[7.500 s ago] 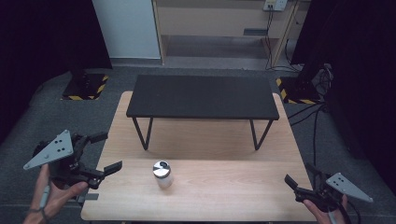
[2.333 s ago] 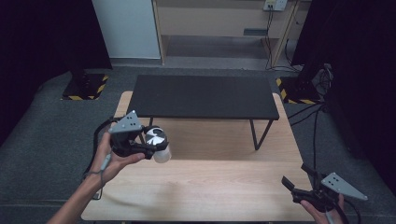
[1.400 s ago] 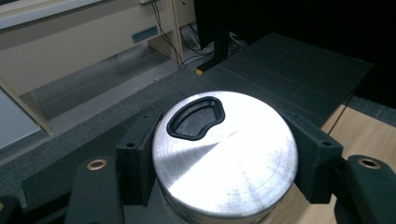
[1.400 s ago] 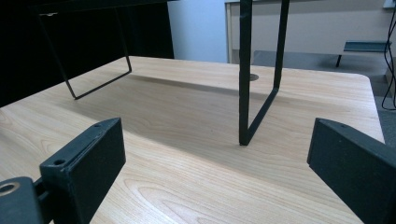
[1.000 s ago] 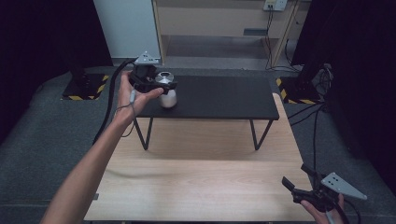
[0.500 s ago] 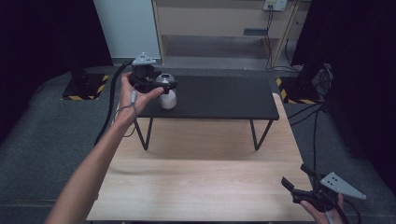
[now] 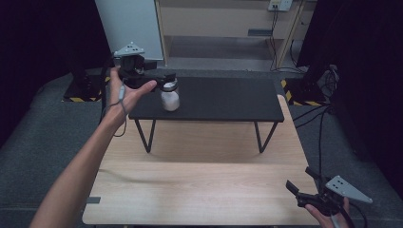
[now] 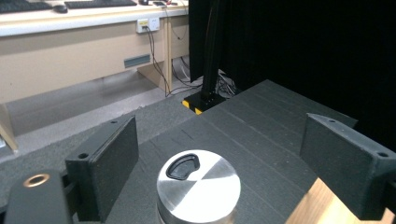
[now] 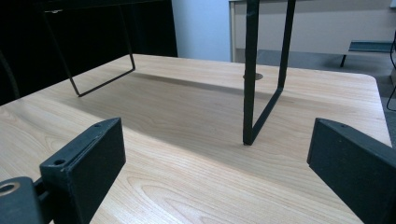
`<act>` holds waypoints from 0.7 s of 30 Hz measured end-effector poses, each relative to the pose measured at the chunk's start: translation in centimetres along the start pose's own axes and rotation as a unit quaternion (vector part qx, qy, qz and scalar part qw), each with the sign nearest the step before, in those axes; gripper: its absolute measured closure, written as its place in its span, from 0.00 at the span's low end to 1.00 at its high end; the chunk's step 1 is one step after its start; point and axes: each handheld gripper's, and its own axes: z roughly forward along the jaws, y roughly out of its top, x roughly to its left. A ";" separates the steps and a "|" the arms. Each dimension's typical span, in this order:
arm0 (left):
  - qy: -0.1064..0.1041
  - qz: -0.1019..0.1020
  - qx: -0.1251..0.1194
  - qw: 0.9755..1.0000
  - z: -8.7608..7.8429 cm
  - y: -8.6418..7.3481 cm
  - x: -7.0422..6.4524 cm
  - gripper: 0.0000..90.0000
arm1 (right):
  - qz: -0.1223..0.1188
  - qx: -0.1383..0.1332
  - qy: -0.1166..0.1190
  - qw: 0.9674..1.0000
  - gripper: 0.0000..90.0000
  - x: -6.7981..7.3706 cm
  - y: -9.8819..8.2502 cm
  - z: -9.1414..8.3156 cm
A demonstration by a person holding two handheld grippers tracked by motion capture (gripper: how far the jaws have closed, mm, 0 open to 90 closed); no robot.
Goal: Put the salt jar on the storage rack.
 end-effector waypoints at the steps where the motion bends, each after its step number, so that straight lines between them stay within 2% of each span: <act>1: -0.004 0.002 -0.006 1.000 -0.4 -0.1 -0.1 0.10 | 0.000 0.000 0.000 1.000 0.05 0.0 0.0 0.0; 4: -0.032 -0.001 -0.024 0.999 -1.5 -0.4 0.2 0.09 | 0.000 -0.001 0.000 1.000 0.05 0.0 0.0 0.0; 12: -0.072 0.025 -0.045 0.996 -4.5 -1.5 -0.2 0.08 | -0.003 0.000 0.004 1.000 0.05 0.2 0.1 0.1; 15: -0.083 0.031 -0.054 0.995 -5.5 -2.1 -0.6 0.08 | -0.004 0.001 0.005 1.000 0.05 0.2 0.1 0.1; 21: -0.081 0.049 -0.046 0.994 -7.3 -3.0 -1.6 0.09 | -0.003 0.001 0.006 1.000 0.05 0.3 0.1 0.2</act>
